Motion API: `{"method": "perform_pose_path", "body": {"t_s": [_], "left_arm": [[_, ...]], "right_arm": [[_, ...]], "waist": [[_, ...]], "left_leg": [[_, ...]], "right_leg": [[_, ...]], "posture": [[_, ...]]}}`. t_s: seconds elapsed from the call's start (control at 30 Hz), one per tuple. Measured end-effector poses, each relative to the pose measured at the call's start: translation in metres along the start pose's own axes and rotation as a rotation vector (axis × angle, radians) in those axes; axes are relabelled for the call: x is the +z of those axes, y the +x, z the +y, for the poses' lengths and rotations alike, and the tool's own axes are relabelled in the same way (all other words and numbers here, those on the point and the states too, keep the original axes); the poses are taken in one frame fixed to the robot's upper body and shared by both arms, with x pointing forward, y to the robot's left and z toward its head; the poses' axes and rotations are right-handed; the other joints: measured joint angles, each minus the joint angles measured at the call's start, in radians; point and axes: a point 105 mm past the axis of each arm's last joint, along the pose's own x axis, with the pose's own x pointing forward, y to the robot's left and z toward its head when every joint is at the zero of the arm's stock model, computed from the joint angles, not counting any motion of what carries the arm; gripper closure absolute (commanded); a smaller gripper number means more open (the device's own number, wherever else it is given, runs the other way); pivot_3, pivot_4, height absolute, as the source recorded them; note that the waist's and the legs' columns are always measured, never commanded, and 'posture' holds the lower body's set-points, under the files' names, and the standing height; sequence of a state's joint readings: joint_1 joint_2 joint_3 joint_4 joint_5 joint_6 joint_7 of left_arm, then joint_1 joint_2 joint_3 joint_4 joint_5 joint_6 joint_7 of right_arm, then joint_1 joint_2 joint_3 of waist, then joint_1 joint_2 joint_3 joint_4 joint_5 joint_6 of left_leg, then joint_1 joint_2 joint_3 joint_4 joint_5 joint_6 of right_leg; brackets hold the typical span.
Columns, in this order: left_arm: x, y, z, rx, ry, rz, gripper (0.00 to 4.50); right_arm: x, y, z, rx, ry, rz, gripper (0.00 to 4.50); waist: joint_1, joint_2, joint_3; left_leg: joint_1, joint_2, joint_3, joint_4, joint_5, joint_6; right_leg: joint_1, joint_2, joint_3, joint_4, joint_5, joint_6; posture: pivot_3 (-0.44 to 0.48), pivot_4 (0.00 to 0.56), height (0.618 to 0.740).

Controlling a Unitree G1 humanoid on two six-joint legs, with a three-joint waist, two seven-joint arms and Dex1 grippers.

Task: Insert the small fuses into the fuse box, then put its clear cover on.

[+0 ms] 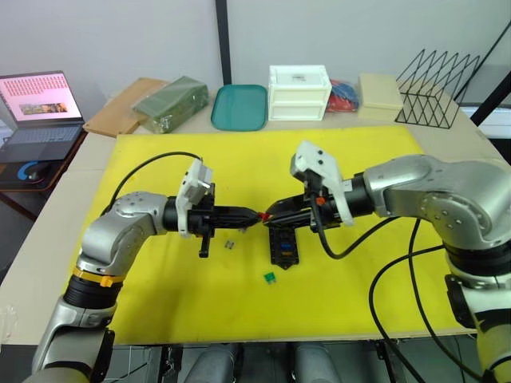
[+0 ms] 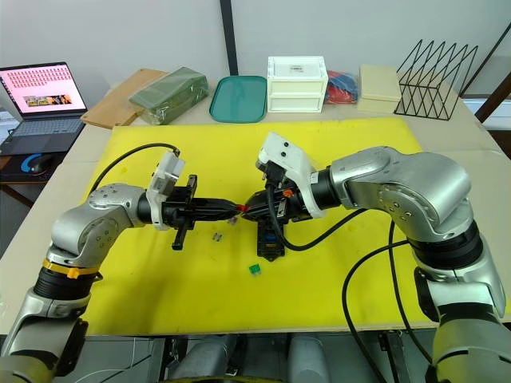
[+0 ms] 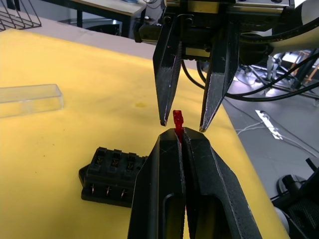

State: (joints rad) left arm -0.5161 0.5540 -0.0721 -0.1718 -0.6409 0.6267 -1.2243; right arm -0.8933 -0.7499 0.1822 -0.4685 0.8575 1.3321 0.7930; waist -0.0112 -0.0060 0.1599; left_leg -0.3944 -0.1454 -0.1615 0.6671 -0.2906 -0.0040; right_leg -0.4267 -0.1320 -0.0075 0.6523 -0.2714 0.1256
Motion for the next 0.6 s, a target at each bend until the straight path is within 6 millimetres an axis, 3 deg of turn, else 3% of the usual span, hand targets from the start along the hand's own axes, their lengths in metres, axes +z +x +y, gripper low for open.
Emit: {"method": "perform_pose_path", "body": {"t_s": [0.07, 0.43, 0.53, 0.6], "left_arm": [[0.000, 0.000, -0.001, -0.003, 0.001, 0.000, 4.50], [0.000, 0.000, -0.001, 0.000, 0.004, 0.000, 4.50], [-0.003, 0.004, 0.005, 0.014, 0.002, 0.049, 3.82], [-0.005, 0.005, 0.014, 0.055, 0.010, 0.071, 3.12]], "right_arm": [[0.000, -0.001, -0.001, -0.004, 0.001, -0.002, 4.46], [0.000, 0.000, -0.001, -0.003, 0.001, -0.002, 4.46], [-0.001, -0.001, -0.003, -0.020, -0.008, 0.003, 4.50], [-0.001, -0.003, -0.007, -0.045, -0.038, 0.012, 4.50]], "waist": [[0.000, 0.000, 0.000], [0.000, 0.000, 0.000], [0.003, 0.000, 0.000], [0.002, 0.000, 0.000]], "left_leg": [[0.000, 0.000, 0.000, 0.000, 0.000, 0.000], [0.000, 0.000, 0.000, 0.000, 0.000, 0.000], [0.000, 0.000, 0.000, 0.000, 0.000, 0.000], [0.000, 0.000, 0.000, 0.000, 0.000, 0.000]], "right_leg": [[0.000, 0.000, 0.000, 0.000, 0.000, 0.000], [0.000, 0.000, 0.000, 0.000, 0.000, 0.000], [0.000, 0.000, 0.000, 0.000, 0.000, 0.000], [0.000, 0.000, 0.000, 0.000, 0.000, 0.000]], "posture": [[0.000, 0.150, 0.740], [0.000, 0.150, 0.740], [0.000, 0.150, 0.740], [0.000, 0.150, 0.740]]}}
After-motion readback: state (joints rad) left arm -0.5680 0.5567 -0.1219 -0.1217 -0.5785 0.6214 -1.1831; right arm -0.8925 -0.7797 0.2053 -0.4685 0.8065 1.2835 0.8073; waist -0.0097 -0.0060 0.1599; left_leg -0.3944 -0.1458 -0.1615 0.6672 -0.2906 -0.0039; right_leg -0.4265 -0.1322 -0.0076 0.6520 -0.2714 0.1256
